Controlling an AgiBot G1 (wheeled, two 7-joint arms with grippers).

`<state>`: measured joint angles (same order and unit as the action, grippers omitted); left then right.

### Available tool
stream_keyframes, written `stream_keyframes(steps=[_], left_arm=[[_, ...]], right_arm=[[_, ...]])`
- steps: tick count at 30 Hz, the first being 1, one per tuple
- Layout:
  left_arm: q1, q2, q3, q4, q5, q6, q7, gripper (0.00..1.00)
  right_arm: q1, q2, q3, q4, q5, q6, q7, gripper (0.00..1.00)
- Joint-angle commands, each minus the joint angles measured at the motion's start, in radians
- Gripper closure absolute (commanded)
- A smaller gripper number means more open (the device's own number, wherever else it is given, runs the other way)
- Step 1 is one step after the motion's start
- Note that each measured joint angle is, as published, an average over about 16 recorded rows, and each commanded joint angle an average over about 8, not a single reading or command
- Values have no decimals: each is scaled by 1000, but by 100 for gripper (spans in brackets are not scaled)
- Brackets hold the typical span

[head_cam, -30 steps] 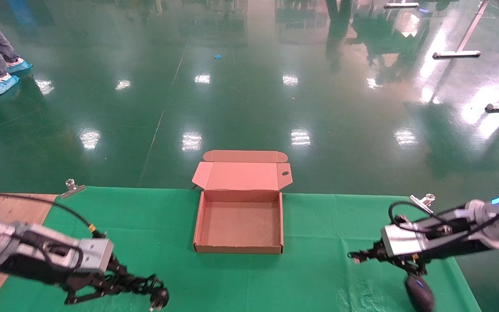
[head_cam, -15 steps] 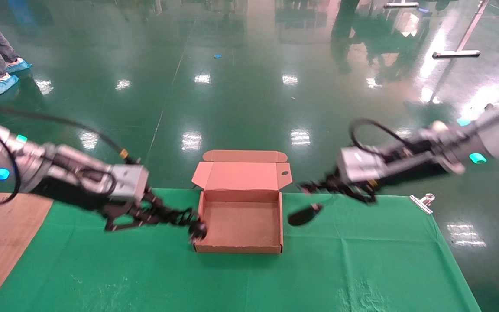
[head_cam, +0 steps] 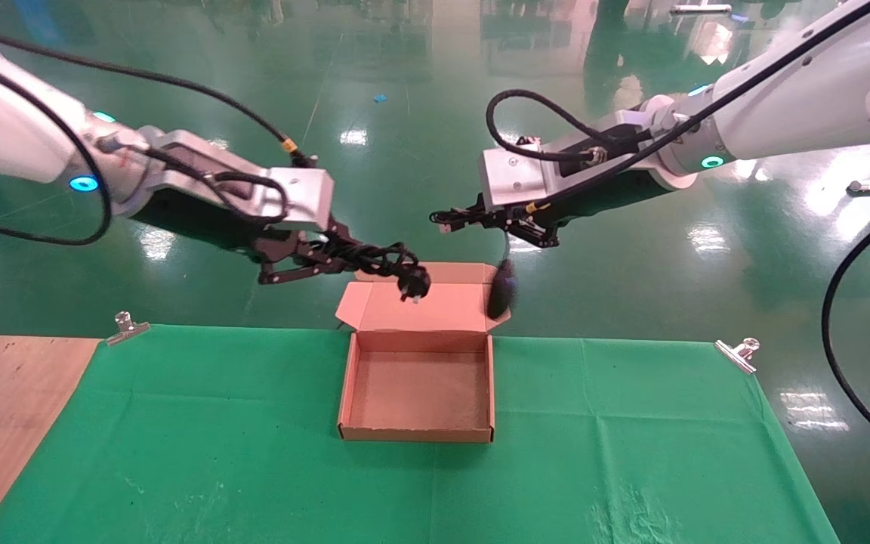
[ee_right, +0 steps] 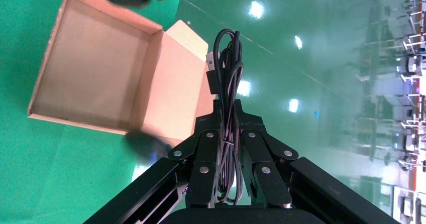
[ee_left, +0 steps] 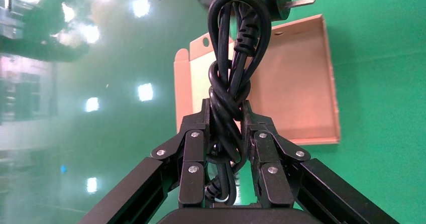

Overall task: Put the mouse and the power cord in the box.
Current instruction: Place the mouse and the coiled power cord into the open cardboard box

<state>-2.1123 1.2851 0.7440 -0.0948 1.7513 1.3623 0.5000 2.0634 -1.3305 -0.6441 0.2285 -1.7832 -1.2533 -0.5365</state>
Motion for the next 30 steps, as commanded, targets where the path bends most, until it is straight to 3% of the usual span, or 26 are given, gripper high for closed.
stream_keyframes(steps=[1,8,14,23,30], left_arm=[[-10,17,2,10,4,-22,5,100],[29,56,15,15,21,-93,41,100],[138,73,7,-45,-4,-217,23,100],[403,71,48,-347,-7,-544,-89,100],[560,68,134,-515,73,-696,-207,100]], right_arm=[[8,-10,1,-12,4,9,-5,100],[11,-13,4,-33,29,5,-30,100],[1,2,6,-52,47,-35,-48,100],[-30,41,9,-78,59,-94,-72,100],[-54,75,12,-84,65,-122,-84,100]])
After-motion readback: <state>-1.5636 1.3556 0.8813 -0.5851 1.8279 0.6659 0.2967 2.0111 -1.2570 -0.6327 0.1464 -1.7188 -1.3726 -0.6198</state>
